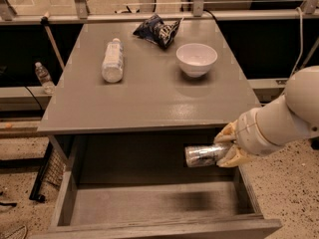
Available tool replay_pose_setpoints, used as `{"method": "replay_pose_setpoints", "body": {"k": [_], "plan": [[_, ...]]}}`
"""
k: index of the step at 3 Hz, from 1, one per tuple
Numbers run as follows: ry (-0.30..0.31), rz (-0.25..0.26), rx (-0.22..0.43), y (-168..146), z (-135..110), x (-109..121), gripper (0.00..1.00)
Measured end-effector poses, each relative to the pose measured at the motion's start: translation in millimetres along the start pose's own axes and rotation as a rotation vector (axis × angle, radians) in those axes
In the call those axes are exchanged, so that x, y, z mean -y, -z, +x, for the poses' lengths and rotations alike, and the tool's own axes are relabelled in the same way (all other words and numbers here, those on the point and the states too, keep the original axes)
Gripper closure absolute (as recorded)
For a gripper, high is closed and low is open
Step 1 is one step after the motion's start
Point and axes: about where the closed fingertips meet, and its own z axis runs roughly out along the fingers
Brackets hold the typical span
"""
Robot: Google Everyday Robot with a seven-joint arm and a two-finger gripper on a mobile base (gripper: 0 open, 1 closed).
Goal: Pick redbull can from top drawer and place on counter
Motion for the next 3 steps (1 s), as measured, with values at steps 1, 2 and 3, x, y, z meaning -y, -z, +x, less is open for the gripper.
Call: {"method": "replay_pose_setpoints", "body": {"k": [1, 2, 3], "plan": [[0.037, 0.032, -0.008, 17, -6, 11, 1.00], [0.089, 0.072, -0.025, 36, -17, 19, 1.00], [0.153, 0.114, -0.043, 57, -33, 28, 1.00]]}}
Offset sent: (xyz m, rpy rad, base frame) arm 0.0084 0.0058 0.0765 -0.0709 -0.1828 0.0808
